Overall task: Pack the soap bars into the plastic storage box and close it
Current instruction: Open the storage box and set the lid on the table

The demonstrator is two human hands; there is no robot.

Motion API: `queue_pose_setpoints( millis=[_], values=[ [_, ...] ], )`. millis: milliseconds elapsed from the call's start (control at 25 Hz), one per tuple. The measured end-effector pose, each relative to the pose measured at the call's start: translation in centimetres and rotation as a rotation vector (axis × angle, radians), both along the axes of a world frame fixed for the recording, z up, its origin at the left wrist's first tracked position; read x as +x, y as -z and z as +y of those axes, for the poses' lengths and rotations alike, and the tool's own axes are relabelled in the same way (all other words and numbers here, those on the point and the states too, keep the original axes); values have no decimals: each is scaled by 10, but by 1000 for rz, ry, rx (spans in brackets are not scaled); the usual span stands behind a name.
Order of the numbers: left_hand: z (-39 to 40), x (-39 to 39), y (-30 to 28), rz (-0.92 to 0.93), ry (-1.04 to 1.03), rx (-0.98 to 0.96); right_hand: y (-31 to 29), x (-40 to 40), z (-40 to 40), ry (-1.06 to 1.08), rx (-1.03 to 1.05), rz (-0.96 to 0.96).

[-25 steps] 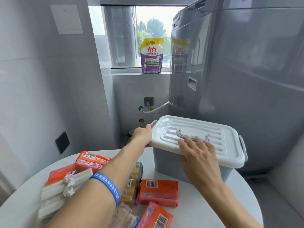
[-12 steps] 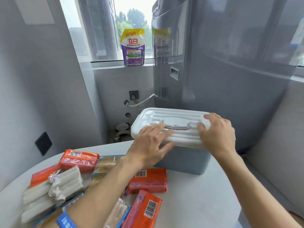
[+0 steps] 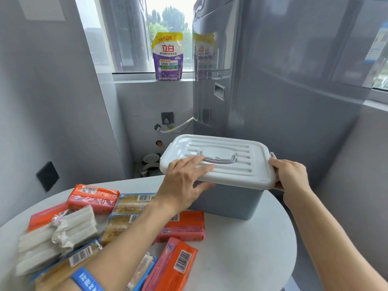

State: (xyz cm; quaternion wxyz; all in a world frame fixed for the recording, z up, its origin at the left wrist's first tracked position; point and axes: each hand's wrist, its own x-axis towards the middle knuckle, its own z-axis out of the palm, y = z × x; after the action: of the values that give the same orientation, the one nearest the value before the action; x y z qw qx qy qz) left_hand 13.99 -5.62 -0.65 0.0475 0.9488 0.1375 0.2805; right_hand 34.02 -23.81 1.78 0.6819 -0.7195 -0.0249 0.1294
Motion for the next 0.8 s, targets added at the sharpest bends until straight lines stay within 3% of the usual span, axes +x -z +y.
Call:
queue_pose_setpoints(
  millis=[120,240,400,480,640,800],
  values=[
    [0,-3,2,-31,-32,6,8,-7,-6,-11,93,233],
    [-2,-5,1,-3,-27,-15,12,-15,-4,-13,-2,9],
    [1,-4,-12,22,-4,-120,-5,-22,2,-39,24,-120],
    [2,-4,-15,25,12,-151,-4,-22,3,-84,-30,-148],
    [-2,-3,-9,-13,-13,-141,-9,-26,1,-226,-12,-30],
    [1,4,-19,-49,-26,-205,-18,-35,5,-267,45,-99]
  ],
)
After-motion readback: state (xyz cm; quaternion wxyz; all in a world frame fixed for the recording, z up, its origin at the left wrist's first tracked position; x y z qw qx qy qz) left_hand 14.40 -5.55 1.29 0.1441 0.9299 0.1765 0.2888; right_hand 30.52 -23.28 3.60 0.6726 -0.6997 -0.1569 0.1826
